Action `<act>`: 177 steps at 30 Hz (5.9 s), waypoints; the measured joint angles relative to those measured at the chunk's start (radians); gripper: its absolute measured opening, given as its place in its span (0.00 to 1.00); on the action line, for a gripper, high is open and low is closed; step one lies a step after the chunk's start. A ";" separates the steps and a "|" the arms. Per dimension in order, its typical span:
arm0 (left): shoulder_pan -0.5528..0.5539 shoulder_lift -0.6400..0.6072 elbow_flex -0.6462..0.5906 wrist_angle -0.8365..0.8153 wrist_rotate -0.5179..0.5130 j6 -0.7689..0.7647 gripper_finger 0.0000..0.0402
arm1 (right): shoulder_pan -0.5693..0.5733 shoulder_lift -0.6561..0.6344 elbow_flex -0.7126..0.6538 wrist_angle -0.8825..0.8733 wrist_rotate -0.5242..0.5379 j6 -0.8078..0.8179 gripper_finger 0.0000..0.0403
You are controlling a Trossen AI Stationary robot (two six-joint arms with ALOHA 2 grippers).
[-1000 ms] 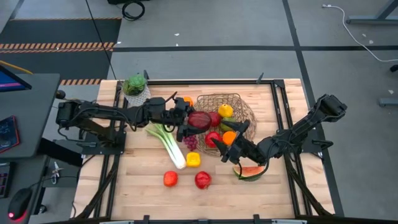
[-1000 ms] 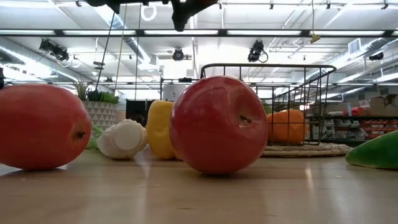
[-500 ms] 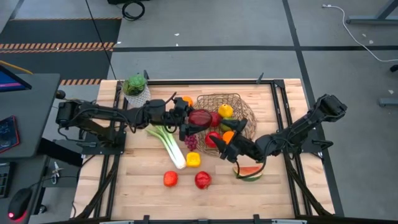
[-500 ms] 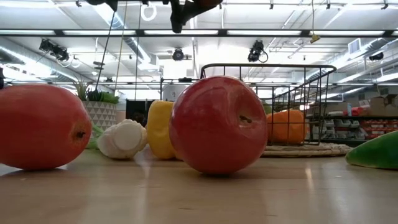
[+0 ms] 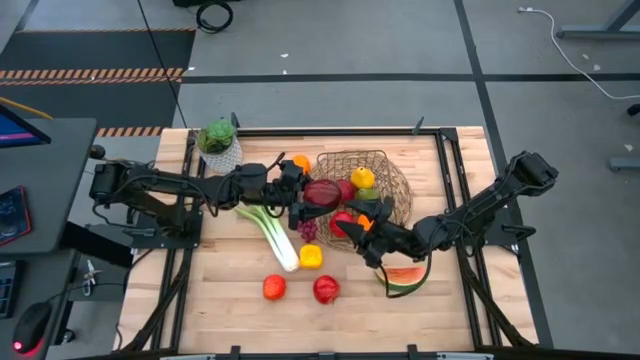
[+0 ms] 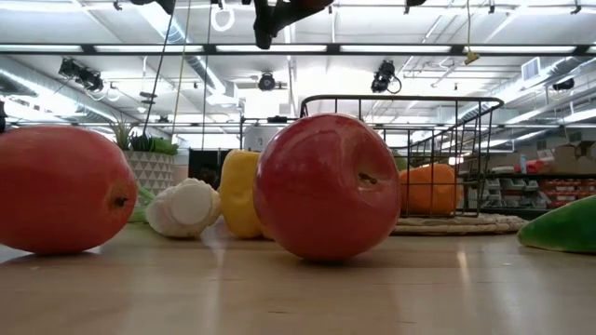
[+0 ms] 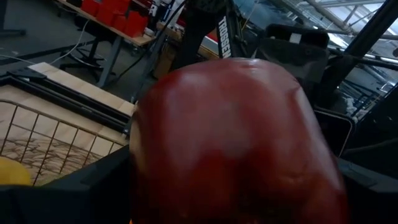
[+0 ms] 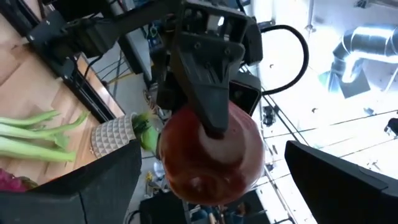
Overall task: Build produce basket
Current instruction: Put the apple into the wire basket
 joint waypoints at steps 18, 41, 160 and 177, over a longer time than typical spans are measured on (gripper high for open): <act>-0.012 0.000 0.000 -0.060 0.001 -0.047 0.89 | 0.001 0.000 0.000 -0.052 -0.055 0.151 0.99; -0.013 0.000 0.001 -0.033 0.000 -0.060 0.89 | -0.135 0.000 0.000 -0.068 -0.286 0.095 0.99; -0.006 -0.067 0.000 -0.200 -0.024 0.190 1.00 | -0.071 0.000 0.000 0.234 0.271 -0.028 0.94; 0.070 -0.199 0.000 -0.341 -0.047 0.371 1.00 | -0.079 0.001 0.000 -0.126 0.097 0.684 0.94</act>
